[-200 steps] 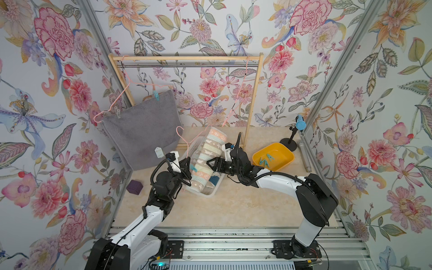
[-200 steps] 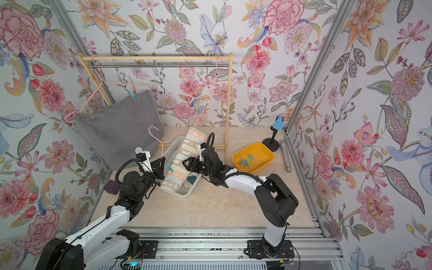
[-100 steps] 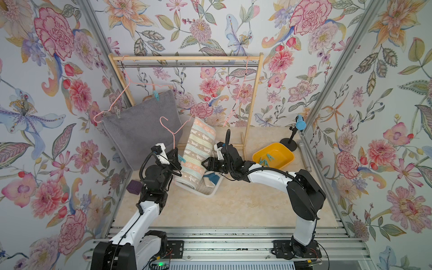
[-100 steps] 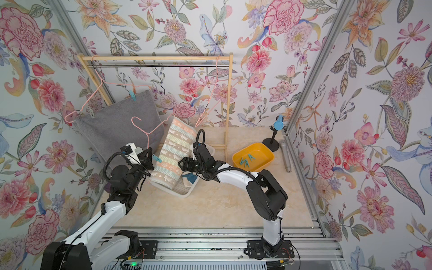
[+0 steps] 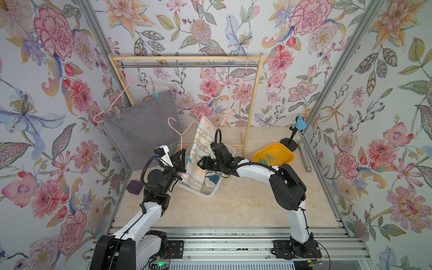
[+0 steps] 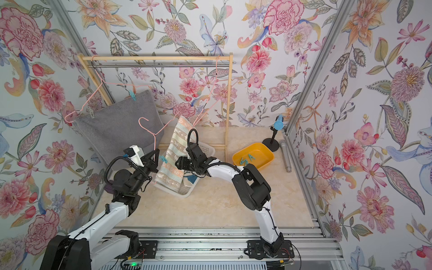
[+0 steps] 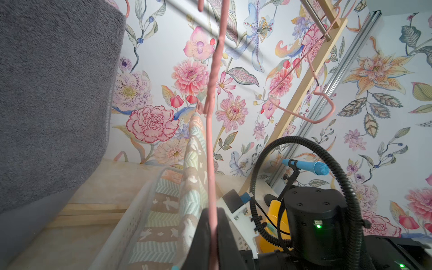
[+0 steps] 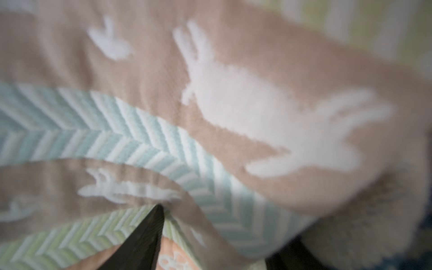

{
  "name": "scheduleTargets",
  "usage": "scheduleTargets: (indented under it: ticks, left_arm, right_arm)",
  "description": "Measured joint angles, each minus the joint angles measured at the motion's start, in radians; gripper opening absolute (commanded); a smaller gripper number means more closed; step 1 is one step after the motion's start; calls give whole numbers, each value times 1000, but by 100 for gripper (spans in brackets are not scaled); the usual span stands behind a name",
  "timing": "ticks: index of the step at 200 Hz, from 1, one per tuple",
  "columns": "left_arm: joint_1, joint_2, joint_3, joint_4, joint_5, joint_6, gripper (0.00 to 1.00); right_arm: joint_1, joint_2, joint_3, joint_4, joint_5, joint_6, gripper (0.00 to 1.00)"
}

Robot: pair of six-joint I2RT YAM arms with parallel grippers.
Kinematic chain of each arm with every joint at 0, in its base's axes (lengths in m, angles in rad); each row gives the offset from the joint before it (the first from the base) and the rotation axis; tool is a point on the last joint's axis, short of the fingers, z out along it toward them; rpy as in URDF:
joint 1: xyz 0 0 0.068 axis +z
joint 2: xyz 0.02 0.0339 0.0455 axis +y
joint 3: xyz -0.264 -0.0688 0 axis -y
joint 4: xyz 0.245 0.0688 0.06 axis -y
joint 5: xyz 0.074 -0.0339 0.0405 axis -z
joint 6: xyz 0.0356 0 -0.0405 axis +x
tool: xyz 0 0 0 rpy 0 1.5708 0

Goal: Remove the clothespins securing towels to the hanger
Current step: Adjust the towel on the hanger.

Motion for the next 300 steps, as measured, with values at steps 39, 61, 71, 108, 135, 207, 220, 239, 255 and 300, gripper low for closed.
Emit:
scheduleTargets:
  ticks: [39, 61, 71, 108, 135, 207, 220, 239, 255, 300]
  left_arm:
    - [-59, 34, -28, 69, -7, -13, 0]
    - [-91, 61, -43, 106, -18, -13, 0]
    - [-103, 74, -49, 117, -24, -13, 0]
    - [-135, 103, -68, 154, -34, -12, 0]
    - [-151, 123, -74, 182, -46, -12, 0]
    - [-168, 140, -78, 209, -66, -9, 0]
    - [-169, 134, -78, 199, -76, -2, 0]
    - [-170, 111, -78, 169, -85, 19, 0]
    - [-171, 85, -78, 140, -96, 39, 0]
    - [-167, 39, -72, 58, -112, 92, 0]
  right_arm:
    - [-6, 8, 8, -9, -7, -1, 71]
    - [-18, -4, -21, -8, -8, -5, 73]
    - [-24, -16, -44, -8, -11, -10, 74]
    - [-50, -78, -105, -15, -22, -20, 75]
    - [-58, -89, -108, -11, -25, -19, 75]
    - [-50, -93, -124, 34, -24, 4, 78]
    - [-51, -108, -153, 39, -16, 3, 78]
    - [-51, -149, -198, 40, 2, 3, 78]
    - [-51, -198, -233, 41, 19, -3, 78]
    - [-56, -365, -351, 95, 68, -5, 78]
